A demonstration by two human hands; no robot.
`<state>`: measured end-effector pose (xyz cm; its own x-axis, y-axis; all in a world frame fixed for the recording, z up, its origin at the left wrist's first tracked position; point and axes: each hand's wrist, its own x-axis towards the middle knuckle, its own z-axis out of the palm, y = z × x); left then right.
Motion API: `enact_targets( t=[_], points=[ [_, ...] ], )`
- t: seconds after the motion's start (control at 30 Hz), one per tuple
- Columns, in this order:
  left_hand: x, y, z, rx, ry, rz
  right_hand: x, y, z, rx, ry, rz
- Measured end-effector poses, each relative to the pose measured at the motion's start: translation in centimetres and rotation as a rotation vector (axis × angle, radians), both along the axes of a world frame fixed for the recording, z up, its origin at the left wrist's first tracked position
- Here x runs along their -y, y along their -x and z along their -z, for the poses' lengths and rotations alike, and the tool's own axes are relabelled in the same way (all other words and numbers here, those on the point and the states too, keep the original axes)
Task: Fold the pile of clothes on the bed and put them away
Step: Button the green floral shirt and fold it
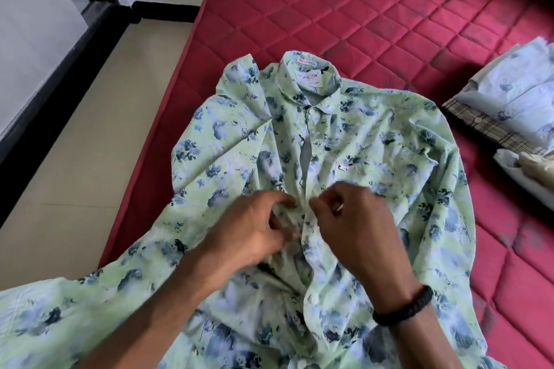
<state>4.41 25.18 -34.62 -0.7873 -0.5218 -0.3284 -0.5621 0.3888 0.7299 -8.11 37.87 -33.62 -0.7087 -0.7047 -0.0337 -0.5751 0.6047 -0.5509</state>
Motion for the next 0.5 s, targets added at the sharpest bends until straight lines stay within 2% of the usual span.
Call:
enact_targets(
  t=[0.07,0.13,0.23,0.4,0.43,0.5],
  points=[
    [1.3,1.0,-0.9,-0.16,0.23,-0.091,2.1,1.3,-0.1,-0.013,0.078,0.074],
    [2.3,2.6,-1.5,-0.309,0.395,-0.08,3.2,2.0,0.8,-0.006,0.013,0.09],
    [2.5,4.6,0.3,-0.28,0.449,0.074,3.4,1.5,2.6,-0.092,-0.053,0.122],
    [1.9,5.0,3.2,-0.222,0.483,0.01,3.5,0.7,4.0,-0.266,-0.027,0.168],
    [1.9,5.0,3.2,-0.216,0.491,0.025,3.3,0.9,4.3,-0.25,-0.008,0.176],
    [1.8,5.0,2.7,-0.242,0.483,0.044,2.7,1.8,3.8,-0.058,0.119,0.206]
  ],
)
